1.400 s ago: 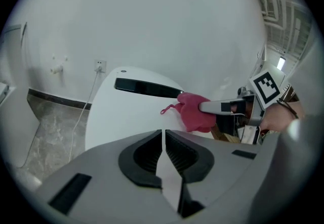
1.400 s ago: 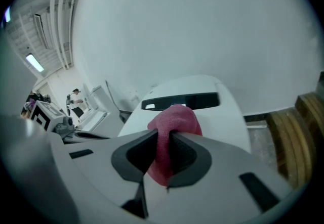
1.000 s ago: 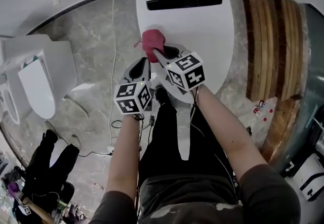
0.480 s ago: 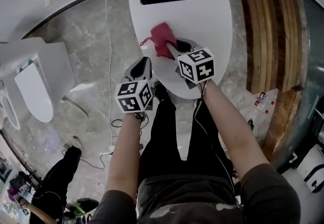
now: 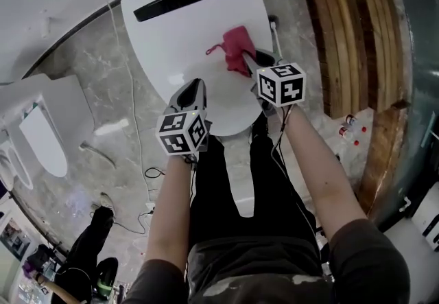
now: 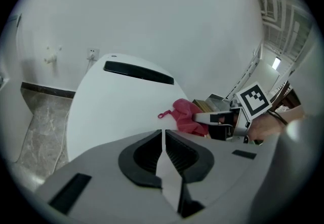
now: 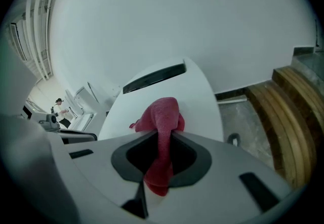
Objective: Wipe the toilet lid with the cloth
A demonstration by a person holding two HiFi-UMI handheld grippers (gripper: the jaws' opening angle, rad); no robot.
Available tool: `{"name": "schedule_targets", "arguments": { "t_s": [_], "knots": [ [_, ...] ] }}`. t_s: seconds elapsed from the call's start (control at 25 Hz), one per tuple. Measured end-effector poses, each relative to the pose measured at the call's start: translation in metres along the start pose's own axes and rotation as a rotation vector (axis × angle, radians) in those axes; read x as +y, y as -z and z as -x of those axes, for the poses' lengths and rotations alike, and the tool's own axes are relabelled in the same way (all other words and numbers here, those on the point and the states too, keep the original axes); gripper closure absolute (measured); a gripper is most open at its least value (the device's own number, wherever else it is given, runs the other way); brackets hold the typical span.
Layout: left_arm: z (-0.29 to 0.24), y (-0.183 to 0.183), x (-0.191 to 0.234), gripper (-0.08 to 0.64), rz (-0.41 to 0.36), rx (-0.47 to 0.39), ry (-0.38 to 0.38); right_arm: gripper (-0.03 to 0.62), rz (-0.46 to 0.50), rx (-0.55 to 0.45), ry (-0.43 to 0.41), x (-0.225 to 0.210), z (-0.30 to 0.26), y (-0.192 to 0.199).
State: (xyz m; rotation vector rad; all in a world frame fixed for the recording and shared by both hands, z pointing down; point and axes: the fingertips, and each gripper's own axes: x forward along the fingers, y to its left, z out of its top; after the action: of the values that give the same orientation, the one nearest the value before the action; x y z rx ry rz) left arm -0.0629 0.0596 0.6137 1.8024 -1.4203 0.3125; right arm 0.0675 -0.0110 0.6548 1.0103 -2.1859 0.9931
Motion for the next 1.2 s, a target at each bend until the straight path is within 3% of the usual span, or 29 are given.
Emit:
{"name": "schedule_targets", "arguments": {
  "t_s": [0.32,0.52,0.8,1.2],
  "knots": [
    [-0.04,0.016,-0.09,0.532,-0.001,0.0,0.033,0.543,-0.035,0.005,0.034,-0.089,0.048,0.016],
    [-0.043,0.033,-0.116,0.532,-0.025,0.033,0.033,0.543,0.005,0.003,-0.026,-0.086,0.066,0.015],
    [-0.014,0.042,-0.081,0.532,-0.012,0.028,-0.014,0.543,0.078,-0.011,-0.17,0.005,0.064,0.015],
    [0.066,0.05,0.048,0.532,-0.03,0.047,-0.085,0.543,0.195,0.066,-0.323,0.194,-0.005,0.058]
  ]
}}
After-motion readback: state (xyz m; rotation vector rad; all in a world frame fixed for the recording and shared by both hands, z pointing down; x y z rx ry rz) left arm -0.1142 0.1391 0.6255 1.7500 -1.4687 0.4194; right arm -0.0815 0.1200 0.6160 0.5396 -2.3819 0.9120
